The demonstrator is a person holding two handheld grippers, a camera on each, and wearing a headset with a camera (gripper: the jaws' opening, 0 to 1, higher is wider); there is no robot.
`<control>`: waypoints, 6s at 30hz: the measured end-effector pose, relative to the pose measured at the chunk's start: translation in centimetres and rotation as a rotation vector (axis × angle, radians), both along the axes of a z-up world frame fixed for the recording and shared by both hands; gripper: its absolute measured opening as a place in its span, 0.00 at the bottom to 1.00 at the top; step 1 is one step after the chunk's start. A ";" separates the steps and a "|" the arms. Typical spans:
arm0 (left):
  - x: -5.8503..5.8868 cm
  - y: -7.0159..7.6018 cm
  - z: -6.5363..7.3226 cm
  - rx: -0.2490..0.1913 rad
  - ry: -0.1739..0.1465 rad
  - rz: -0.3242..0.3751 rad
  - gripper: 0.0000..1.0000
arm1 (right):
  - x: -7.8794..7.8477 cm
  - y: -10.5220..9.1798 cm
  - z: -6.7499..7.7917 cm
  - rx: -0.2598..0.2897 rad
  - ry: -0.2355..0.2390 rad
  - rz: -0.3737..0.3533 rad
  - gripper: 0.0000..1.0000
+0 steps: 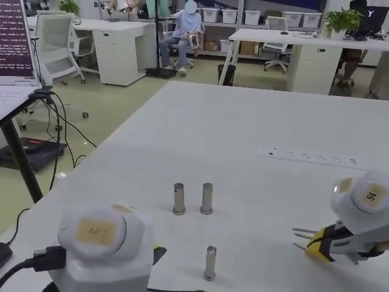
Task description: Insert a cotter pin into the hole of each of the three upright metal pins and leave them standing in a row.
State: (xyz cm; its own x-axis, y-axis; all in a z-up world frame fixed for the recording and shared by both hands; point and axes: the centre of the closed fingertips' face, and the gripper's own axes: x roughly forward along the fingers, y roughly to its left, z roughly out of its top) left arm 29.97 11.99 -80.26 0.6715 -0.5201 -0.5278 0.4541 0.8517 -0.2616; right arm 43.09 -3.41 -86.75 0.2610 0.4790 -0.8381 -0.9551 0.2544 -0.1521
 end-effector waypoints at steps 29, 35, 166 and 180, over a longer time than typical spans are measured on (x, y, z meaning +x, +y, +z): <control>0.1 -1.7 0.2 -0.043 0.027 -0.081 0.88 | -3.2 -2.4 3.9 0.022 -0.154 0.009 0.02; 0.3 -1.9 0.4 -0.038 0.030 -0.104 0.87 | -4.2 -2.2 5.1 0.057 -0.191 0.019 0.02; 1.7 -9.3 4.2 -0.324 0.163 -0.224 0.00 | -11.6 6.1 10.4 0.172 -0.425 0.290 0.02; 1.6 -9.2 4.1 -0.345 0.192 -0.210 0.00 | -11.7 6.2 10.3 0.175 -0.407 0.296 0.02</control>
